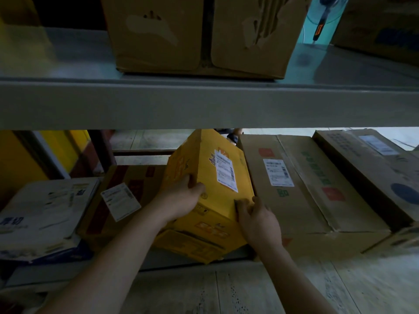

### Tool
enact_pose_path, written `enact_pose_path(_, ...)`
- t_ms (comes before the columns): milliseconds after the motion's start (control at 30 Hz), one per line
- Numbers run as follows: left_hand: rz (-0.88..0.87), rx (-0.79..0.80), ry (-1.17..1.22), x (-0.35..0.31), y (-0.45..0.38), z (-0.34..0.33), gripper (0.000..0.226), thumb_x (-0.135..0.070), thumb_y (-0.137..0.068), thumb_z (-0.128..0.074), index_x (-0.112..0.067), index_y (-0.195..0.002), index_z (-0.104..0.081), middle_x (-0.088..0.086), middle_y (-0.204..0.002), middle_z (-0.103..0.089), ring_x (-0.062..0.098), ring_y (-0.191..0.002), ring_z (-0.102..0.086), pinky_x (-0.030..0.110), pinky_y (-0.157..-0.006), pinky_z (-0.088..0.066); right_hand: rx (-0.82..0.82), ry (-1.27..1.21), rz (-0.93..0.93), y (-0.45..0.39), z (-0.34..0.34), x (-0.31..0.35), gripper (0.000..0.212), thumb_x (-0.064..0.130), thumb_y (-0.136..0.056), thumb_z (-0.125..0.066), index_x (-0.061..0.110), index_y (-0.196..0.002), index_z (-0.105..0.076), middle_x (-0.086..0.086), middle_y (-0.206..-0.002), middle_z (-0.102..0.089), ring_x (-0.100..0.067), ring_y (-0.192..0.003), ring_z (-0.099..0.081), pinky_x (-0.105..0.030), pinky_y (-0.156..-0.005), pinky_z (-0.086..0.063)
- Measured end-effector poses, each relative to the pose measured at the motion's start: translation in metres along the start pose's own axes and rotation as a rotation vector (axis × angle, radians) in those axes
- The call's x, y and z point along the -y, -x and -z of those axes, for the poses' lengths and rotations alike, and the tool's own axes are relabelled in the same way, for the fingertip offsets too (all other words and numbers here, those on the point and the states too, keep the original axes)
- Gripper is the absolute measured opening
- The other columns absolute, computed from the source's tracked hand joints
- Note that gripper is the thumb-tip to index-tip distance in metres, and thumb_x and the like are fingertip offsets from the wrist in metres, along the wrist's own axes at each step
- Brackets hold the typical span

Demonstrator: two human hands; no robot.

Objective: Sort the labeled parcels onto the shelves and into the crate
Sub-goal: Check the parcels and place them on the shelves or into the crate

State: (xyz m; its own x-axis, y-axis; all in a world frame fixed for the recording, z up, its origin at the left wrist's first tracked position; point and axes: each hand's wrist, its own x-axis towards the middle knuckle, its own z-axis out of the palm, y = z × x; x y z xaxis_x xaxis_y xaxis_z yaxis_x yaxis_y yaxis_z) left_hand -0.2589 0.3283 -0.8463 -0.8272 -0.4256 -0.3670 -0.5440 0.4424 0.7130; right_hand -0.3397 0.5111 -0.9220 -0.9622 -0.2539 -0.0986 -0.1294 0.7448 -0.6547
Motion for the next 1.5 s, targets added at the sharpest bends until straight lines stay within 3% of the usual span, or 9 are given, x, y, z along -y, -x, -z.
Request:
enact_pose_path(167,-0.044,0.003,0.104,0.009,0.005,0.009,0.058,-0.056,-0.097,-0.040,-0.039,-0.151,-0.029,0.001,-0.146,-0.047,0.027,-0.125,-0.050,0.047,-0.106,-0.041,0.117,-0.233,-0.071,-0.004,0.012,0.006,0.066,0.062,-0.093,-0.056,0.021,-0.143,-0.043,-0.003,-0.118,-0.058,-0.020,-0.099,-0.058,-0.030,-0.071,-0.045)
enact_pose_path(333,-0.112,0.013,0.174,0.010,0.009,0.019,0.068,-0.057,-0.091,-0.042,-0.060,-0.149,-0.007,-0.007,-0.158,-0.033,0.027,-0.133,-0.045,0.052,-0.110,-0.038,0.241,-0.486,-0.015,-0.007,0.021,-0.004,0.091,0.065,-0.077,-0.073,0.042,-0.153,-0.029,0.000,-0.148,-0.047,-0.025,-0.122,-0.057,-0.042,-0.094,-0.053)
enact_pose_path(500,-0.141,-0.030,0.282,0.009,0.009,0.032,0.067,-0.034,-0.097,-0.054,-0.057,-0.149,-0.018,-0.015,-0.131,-0.055,0.016,-0.110,-0.059,0.046,-0.099,-0.048,0.255,-0.599,0.130,-0.003,0.033,0.006,0.098,0.056,-0.072,-0.081,0.044,-0.154,-0.027,0.010,-0.141,-0.052,-0.013,-0.113,-0.063,-0.035,-0.085,-0.060)
enact_pose_path(767,-0.179,-0.070,0.256,0.005,0.021,0.045,0.097,-0.035,-0.080,-0.080,-0.044,-0.153,-0.017,-0.011,-0.146,-0.045,0.019,-0.129,-0.049,0.048,-0.109,-0.042,0.144,-0.403,0.383,0.006,0.065,0.021,0.097,0.053,-0.075,-0.076,0.037,-0.155,-0.023,0.037,-0.125,-0.039,0.014,-0.104,-0.053,-0.015,-0.081,-0.050)
enact_pose_path(933,-0.280,0.013,0.059,0.014,0.032,0.035,0.105,-0.038,-0.075,-0.084,-0.061,-0.139,-0.003,-0.030,-0.126,-0.035,0.005,-0.121,-0.041,0.028,-0.097,-0.042,0.147,-0.298,0.440,0.011,0.070,0.010,0.105,0.067,-0.067,-0.077,0.043,-0.153,-0.021,0.023,-0.141,-0.036,0.001,-0.123,-0.049,-0.020,-0.091,-0.049)
enact_pose_path(1067,-0.318,0.024,0.041,0.034,0.040,0.022,0.103,-0.040,-0.076,-0.082,-0.066,-0.130,0.002,-0.034,-0.131,-0.028,0.001,-0.123,-0.039,0.026,-0.100,-0.043,0.185,-0.250,0.430,0.022,0.071,0.002,0.112,0.060,-0.065,-0.076,0.041,-0.156,-0.014,0.024,-0.145,-0.025,0.025,-0.117,-0.037,-0.007,-0.080,-0.046)
enact_pose_path(1200,-0.334,-0.016,0.058,0.050,0.050,0.013,0.099,-0.049,-0.080,-0.073,-0.060,-0.144,0.001,-0.033,-0.143,-0.025,0.001,-0.129,-0.037,0.023,-0.102,-0.040,0.210,-0.269,0.424,0.033,0.068,-0.009,0.110,0.060,-0.064,-0.082,0.052,-0.150,-0.013,0.036,-0.141,-0.023,0.006,-0.127,-0.041,-0.022,-0.092,-0.052)
enact_pose_path(1333,-0.312,-0.075,0.046,0.060,0.062,0.004,0.104,-0.052,-0.079,-0.072,-0.050,-0.152,0.002,-0.028,-0.150,-0.017,0.001,-0.132,-0.030,0.025,-0.108,-0.036,0.206,-0.249,0.428,0.046,0.068,-0.015,0.119,0.066,-0.060,-0.080,0.047,-0.155,-0.012,0.038,-0.142,-0.019,0.018,-0.128,-0.034,-0.025,-0.097,-0.051)
enact_pose_path(1500,-0.321,-0.111,0.008,0.069,0.074,-0.006,0.104,-0.053,-0.080,-0.072,-0.055,-0.150,0.006,-0.033,-0.150,-0.008,-0.002,-0.134,-0.023,0.022,-0.110,-0.031,0.157,-0.161,0.451,0.060,0.064,-0.022,0.114,0.049,-0.067,-0.087,0.050,-0.150,-0.009,0.049,-0.139,-0.006,0.032,-0.122,-0.024,-0.005,-0.083,-0.044)
